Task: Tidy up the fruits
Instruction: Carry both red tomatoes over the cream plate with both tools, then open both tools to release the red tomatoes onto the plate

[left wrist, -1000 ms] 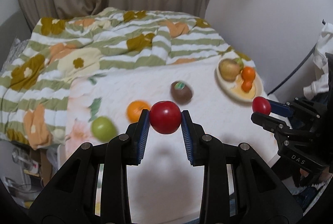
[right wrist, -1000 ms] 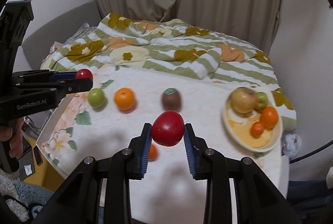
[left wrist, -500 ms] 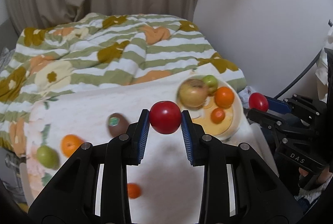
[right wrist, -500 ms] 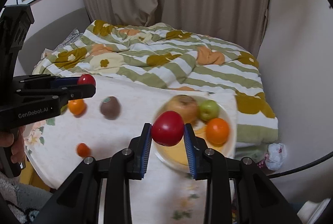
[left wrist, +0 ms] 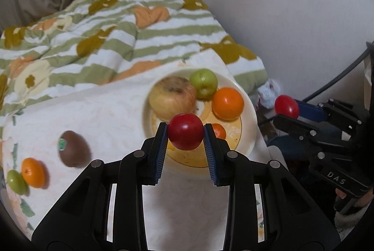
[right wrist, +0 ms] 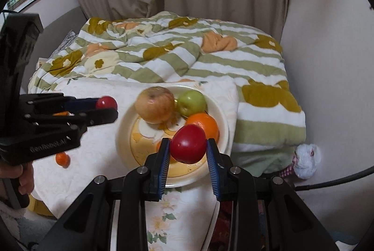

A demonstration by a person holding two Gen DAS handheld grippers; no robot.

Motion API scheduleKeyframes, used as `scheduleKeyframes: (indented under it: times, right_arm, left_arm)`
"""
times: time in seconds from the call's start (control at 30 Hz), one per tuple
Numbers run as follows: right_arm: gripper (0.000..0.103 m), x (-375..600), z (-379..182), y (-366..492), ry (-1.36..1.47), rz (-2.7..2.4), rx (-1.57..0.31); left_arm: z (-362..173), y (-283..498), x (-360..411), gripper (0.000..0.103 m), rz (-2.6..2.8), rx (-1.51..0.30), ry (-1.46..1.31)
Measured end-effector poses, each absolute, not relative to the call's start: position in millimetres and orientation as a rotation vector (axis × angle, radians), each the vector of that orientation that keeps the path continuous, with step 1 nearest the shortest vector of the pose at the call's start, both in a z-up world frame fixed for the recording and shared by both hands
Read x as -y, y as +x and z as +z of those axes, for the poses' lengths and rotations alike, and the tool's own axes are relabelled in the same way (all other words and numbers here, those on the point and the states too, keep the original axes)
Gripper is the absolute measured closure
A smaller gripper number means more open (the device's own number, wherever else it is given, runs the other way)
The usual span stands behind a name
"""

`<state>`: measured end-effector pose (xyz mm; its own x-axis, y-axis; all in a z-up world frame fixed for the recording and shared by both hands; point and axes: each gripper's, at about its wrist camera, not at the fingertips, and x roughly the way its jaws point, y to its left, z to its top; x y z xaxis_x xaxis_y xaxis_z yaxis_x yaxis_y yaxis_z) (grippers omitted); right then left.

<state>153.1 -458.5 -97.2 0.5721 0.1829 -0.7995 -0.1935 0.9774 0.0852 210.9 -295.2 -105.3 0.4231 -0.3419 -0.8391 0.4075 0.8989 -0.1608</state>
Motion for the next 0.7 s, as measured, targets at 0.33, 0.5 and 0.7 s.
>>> scheduleKeyframes:
  times: [0.33, 0.5, 0.7]
  right_arm:
    - [0.074, 470, -121, 159, 0.082, 0.177, -0.992]
    - [0.074, 469, -128, 159, 0.109, 0.166, -1.005]
    - [0.074, 472, -131, 158, 0.127, 0.151, -1.007]
  left_arm:
    - [-153, 222, 321, 0.065, -0.532, -1.173, 0.160]
    - [-164, 221, 321, 0.065, -0.531, -1.203, 0.192]
    - [-165, 220, 323, 0.064, -0.516, -1.209, 0.237]
